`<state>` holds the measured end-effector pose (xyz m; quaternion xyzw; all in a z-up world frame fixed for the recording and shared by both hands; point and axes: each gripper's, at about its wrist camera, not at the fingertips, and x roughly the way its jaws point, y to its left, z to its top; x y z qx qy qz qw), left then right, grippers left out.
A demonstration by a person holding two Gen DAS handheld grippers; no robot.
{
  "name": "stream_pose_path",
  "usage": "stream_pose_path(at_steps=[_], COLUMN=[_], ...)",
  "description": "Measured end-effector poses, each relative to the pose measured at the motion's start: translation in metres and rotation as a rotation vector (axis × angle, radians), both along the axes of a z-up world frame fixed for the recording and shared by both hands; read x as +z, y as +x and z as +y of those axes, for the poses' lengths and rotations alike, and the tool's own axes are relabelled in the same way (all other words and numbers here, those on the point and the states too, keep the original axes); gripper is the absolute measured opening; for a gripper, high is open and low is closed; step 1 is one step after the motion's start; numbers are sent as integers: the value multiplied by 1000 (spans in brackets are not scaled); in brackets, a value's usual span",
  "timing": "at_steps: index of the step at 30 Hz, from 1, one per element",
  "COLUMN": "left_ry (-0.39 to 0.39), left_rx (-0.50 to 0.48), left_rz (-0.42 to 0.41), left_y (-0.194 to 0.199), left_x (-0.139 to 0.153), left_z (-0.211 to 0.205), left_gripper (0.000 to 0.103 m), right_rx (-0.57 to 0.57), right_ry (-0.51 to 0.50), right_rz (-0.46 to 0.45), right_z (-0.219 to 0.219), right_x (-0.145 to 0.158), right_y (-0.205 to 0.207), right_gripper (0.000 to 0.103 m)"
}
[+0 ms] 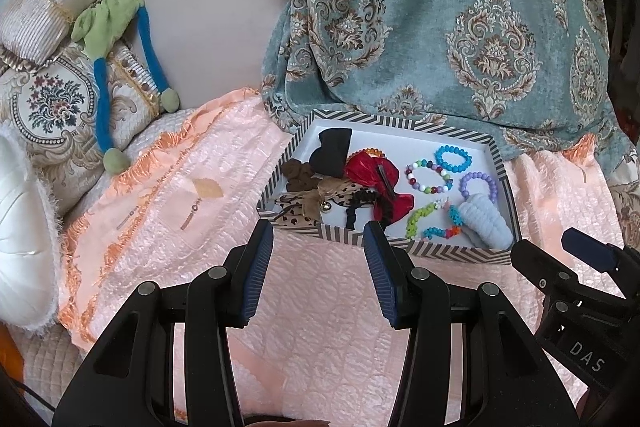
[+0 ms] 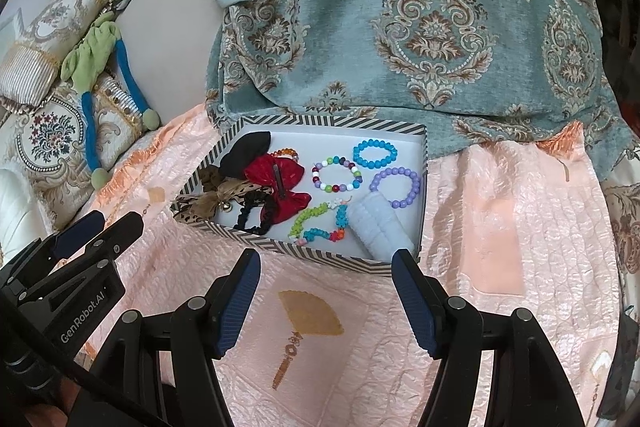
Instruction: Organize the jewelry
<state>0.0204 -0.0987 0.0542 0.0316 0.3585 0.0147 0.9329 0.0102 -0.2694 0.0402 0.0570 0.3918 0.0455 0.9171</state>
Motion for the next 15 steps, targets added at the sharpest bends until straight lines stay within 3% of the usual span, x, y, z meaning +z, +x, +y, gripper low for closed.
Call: stream_pose_path(at_steps=[10,15], left_ry=[-3,4], left_rx=[-10,-19], left_rz=[-2,7], left_y=[0,1], left_x=[-1,-6], left_z=[-2,-4], left_gripper=[47,47], right_rx=[2,-18], right_ry=[6,19], right_rz=[3,0], right_z=[-1,-22], right_x=[-2,-5], right_y=[-2,2], right_gripper=[66,66])
